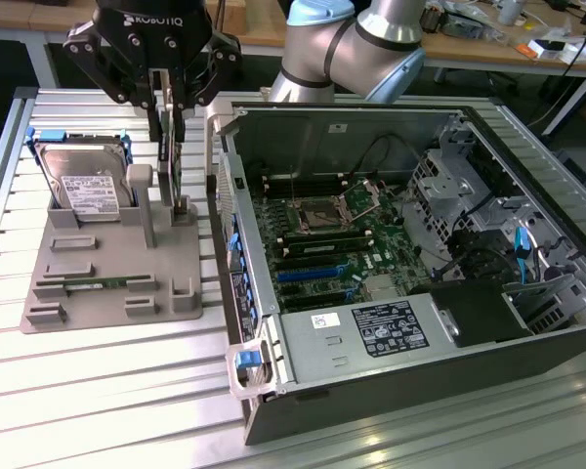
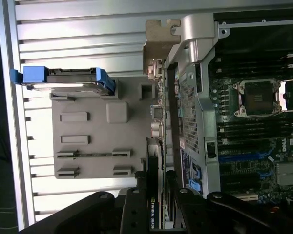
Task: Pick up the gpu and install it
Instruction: 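Pick up the gpu and move the gpu toward the slot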
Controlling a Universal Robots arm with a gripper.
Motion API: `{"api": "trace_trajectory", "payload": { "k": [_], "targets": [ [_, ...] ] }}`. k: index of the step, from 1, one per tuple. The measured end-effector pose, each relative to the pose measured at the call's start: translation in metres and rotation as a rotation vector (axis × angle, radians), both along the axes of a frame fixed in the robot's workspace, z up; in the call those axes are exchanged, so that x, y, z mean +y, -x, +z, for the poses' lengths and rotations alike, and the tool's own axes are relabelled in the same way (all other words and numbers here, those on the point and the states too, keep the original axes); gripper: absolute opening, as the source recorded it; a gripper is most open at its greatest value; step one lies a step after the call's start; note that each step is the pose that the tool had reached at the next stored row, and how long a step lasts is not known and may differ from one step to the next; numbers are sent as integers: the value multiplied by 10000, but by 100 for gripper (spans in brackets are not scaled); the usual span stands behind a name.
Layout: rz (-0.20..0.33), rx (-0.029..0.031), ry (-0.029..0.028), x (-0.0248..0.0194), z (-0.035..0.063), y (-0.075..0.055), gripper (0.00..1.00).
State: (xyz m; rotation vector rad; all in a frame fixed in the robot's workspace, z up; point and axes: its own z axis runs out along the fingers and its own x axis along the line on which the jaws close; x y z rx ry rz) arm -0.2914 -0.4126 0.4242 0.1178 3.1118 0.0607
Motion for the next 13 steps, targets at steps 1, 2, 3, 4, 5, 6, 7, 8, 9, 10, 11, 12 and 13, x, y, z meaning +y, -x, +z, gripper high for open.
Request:
{"api": "trace_trajectory", "payload": {
  "k": [1,2,3,4,5,6,7,8,9,10,11,12,13],
  "targets": [
    [0,0,0,0,4,0,26],
    [0,0,0,0,8,0,26],
    [-1,0,0,0,14,0,26],
    [0,0,0,0,19,0,26],
    [0,0,0,0,22,0,26],
    [0,0,0,0,26,0,26],
    [0,0,0,0,31,0,26],
    [0,0,0,0,34,0,26],
    [0,0,0,0,38,0,26],
    [0,0,0,0,43,0,26],
    [0,0,0,0,46,0,26],
    [0,0,0,0,49,0,26],
    [0,0,0,0,53,0,26]
  ]
}}
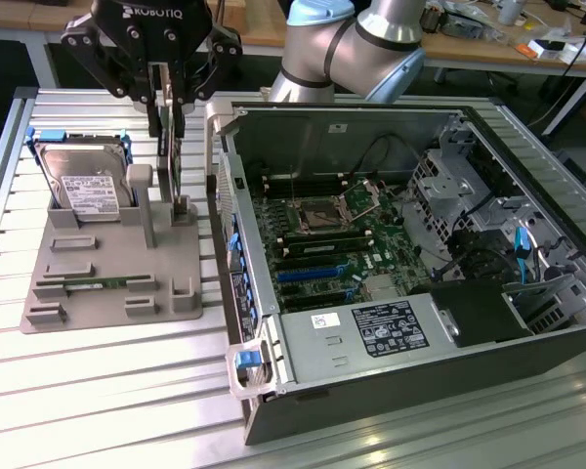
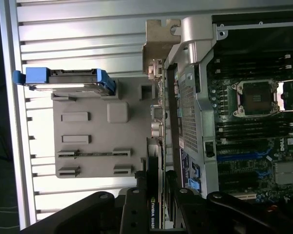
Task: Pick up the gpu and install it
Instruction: 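Pick up the gpu and move the gpu toward the slot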
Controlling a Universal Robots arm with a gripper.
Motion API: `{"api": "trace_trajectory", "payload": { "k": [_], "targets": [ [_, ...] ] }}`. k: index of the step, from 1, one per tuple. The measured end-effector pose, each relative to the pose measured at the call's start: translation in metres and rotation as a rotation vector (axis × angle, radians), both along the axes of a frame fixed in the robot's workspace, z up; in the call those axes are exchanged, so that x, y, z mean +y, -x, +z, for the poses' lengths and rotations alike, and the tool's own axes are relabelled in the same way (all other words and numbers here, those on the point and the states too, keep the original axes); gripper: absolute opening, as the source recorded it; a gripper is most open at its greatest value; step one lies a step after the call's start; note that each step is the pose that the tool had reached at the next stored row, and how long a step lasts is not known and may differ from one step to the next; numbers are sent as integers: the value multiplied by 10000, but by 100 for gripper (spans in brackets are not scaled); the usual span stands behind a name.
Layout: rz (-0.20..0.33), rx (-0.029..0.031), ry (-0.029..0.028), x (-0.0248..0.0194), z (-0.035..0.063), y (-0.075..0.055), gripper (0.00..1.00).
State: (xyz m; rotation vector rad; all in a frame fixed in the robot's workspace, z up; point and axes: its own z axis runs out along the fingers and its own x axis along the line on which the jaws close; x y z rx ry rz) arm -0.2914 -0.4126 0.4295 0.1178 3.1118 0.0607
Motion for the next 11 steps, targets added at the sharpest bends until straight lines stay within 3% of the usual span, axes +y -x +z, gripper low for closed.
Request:
{"api": "trace_trajectory", "payload": {
  "k": [11],
  "targets": [
    [0,0,0,0,56,0,26]
  ]
}}
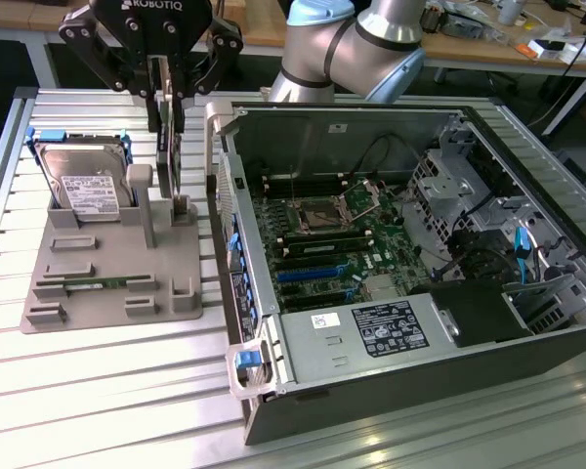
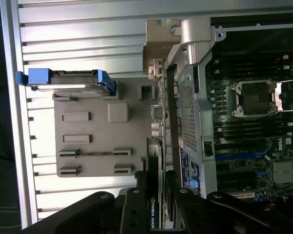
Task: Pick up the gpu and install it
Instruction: 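Pick up the gpu and move the gpu toward the slot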
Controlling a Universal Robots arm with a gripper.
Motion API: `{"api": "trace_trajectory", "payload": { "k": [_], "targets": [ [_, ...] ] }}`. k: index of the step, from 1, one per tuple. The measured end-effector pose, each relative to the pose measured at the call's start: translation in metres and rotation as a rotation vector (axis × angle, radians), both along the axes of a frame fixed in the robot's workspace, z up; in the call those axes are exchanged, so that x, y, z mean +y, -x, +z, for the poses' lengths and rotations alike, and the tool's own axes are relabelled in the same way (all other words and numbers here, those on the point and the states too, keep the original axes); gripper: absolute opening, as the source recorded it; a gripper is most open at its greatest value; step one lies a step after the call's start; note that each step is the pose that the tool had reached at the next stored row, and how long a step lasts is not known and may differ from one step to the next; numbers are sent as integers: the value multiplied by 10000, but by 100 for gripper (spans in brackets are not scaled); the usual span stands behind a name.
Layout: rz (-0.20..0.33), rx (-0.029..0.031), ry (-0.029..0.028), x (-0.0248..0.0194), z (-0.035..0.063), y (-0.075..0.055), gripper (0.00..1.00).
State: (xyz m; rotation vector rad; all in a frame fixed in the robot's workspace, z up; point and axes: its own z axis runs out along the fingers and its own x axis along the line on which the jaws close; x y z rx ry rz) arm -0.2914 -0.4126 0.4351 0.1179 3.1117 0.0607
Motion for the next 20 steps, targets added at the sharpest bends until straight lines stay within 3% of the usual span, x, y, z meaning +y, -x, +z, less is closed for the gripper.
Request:
{"api": "trace_trajectory", "payload": {
  "k": [20],
  "targets": [
    [1,0,0,0,106,0,26]
  ]
}}
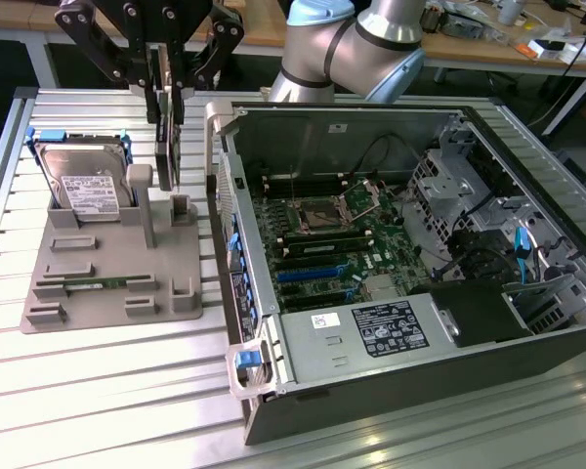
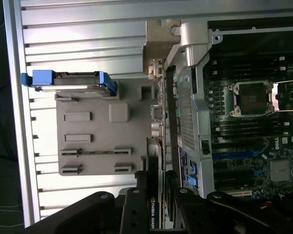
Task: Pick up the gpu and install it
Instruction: 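Pick up the gpu and move the gpu toward the slot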
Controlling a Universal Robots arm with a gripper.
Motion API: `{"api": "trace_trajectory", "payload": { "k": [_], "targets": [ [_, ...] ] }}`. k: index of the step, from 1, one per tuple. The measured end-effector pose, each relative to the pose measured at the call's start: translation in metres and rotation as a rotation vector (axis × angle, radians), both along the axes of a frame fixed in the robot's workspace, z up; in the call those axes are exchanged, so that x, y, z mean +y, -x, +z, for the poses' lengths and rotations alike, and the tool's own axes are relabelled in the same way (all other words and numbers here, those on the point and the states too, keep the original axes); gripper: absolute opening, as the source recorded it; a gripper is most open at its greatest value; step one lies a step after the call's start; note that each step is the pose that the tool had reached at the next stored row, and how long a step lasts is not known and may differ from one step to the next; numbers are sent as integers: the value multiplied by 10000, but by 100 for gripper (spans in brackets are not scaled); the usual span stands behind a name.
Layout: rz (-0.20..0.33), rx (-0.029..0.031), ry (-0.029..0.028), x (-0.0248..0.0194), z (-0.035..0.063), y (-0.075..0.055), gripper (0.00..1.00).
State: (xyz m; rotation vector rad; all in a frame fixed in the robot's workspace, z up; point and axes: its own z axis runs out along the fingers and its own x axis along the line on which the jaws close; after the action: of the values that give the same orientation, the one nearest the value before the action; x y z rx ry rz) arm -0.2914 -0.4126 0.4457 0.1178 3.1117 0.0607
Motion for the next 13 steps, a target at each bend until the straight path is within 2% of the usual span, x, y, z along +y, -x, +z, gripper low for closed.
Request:
{"api": "trace_trajectory", "payload": {
  "k": [2,3,4,9,11,13],
  "targets": [
    [1,0,0,0,16,-1,26],
    [0,19,-9,0,17,-23,26],
    [0,77,-21,-2,16,-85,26],
    [0,258,-27,-6,17,-294,26],
    [-1,369,-27,-8,16,-414,26],
    [0,427,-27,-9,16,-476,26]
  ]
}}
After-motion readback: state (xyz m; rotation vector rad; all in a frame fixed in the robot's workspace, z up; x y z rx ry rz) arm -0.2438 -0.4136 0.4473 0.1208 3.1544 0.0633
